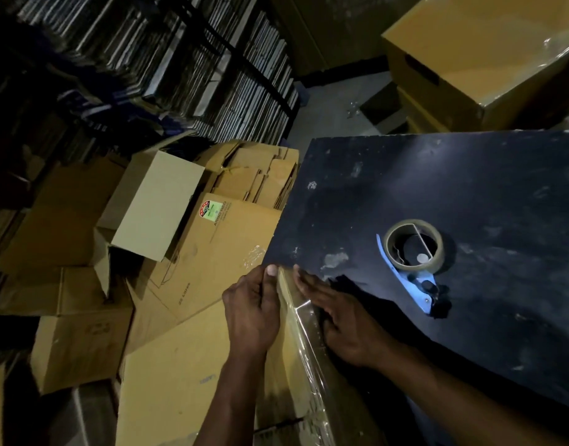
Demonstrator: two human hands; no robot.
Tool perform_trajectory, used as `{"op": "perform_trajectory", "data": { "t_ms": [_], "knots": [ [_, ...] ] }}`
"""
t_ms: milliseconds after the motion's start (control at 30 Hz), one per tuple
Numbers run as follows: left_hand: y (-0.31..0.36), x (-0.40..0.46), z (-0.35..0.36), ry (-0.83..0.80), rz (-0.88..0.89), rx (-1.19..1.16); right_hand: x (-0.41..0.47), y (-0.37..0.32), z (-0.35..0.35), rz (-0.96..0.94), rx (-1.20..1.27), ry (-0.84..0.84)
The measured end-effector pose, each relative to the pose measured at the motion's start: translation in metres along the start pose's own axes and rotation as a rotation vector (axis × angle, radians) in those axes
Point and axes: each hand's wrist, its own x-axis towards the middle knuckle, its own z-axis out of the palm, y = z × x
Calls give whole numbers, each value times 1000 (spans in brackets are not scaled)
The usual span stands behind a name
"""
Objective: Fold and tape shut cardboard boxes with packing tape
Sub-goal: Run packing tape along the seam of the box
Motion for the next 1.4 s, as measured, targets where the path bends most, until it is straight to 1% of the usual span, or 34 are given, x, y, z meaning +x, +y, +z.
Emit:
{"op": "perform_trajectory", "data": {
  "t_ms": [100,167,233,300,333,400,500,567,600,667,733,767,833,933,1033,1133,1200,1300,1367,1400],
  "knots": [
    [2,0,-1,12,4,18,-12,3,-6,-29,-32,105],
    [2,0,0,10,1,24,-8,3,-12,32,-25,151],
    [2,1,0,9,6,15,4,-3,-12,98,8,117],
    [4,1,-1,7,8,9,14,-8,-3,79,31,75],
    [5,0,-1,11,7,12,14,-9,3,70,39,80],
    [7,-1,-1,25,0,28,5,-6,9,65,51,163],
    [7,-3,0,20,-9,8,-3,-8,-6,167,81,313],
    [6,-3,0,13,-12,4,7,-24,-24,205,162,371],
    [5,-2,1,13,-10,5,17,-35,-31,209,234,365],
    [4,-1,2,19,-2,8,39,-56,-39,214,325,269],
    [2,-1,2,22,3,-1,59,-64,-38,270,318,162],
    [0,-1,2,18,-3,-11,65,-63,-37,302,315,149],
    [-4,-2,2,1,-26,-23,71,-52,-35,343,361,165],
    [-2,-2,2,9,-31,-15,73,-32,-33,370,496,136],
    [0,-3,1,9,-28,-20,76,-18,-26,407,578,126],
    [-3,-3,1,6,-26,-47,77,-3,-18,408,647,130],
    [-4,-3,2,7,-33,-51,76,6,-15,409,675,167],
    [0,-4,1,12,-49,-58,72,11,-11,403,597,232],
    [5,-5,1,14,-57,-80,63,8,-12,345,452,302],
    [7,-6,0,17,-58,-89,56,2,-12,304,368,297]
  ]
}}
